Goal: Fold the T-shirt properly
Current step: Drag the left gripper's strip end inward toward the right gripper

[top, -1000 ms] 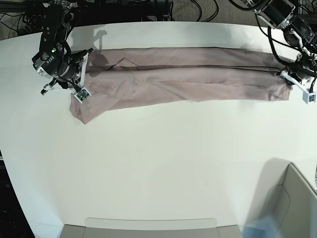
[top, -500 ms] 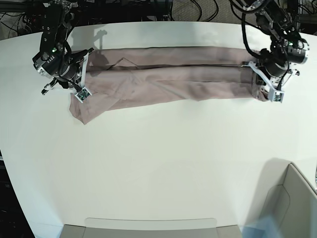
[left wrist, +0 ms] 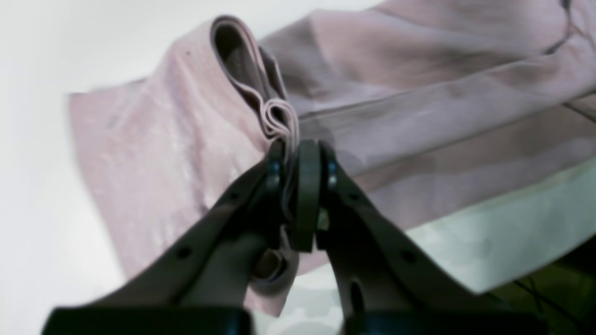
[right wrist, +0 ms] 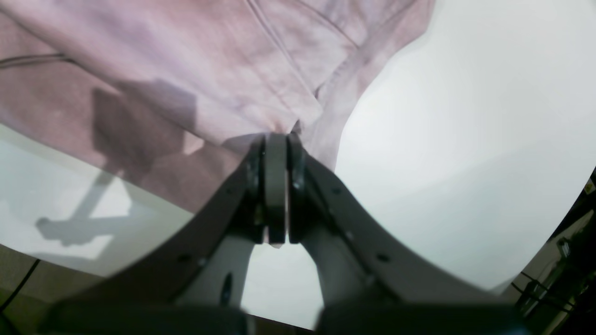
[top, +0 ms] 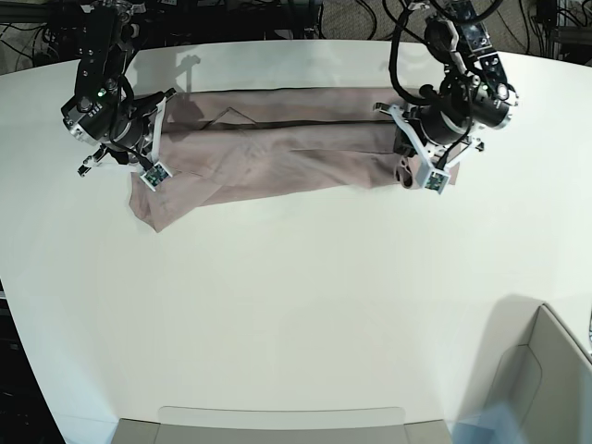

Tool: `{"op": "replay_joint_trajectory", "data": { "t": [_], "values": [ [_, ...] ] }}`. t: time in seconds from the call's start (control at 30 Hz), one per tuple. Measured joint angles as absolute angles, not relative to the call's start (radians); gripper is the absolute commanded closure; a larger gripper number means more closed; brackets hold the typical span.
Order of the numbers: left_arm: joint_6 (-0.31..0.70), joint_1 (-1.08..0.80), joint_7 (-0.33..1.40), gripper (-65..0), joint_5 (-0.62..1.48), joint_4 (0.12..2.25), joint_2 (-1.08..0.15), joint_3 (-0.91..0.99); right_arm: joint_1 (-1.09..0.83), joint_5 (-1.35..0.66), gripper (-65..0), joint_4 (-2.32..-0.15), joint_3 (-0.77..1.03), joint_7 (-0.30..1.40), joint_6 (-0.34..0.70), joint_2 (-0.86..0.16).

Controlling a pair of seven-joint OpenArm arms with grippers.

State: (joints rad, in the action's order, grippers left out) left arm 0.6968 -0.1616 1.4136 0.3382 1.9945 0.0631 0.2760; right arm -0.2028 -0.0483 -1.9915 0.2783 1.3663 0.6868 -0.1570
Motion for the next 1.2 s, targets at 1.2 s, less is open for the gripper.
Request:
{"op": "replay_joint_trajectory", "data": {
  "t": [1.2],
  "values": [
    [0.516,-0.141,1.384,-17.1,0.342,1.94,0.126,0.046,-0.217,-0.046,0.0,-1.991,0.276,1.369,0.687,-0.149]
  ]
}}
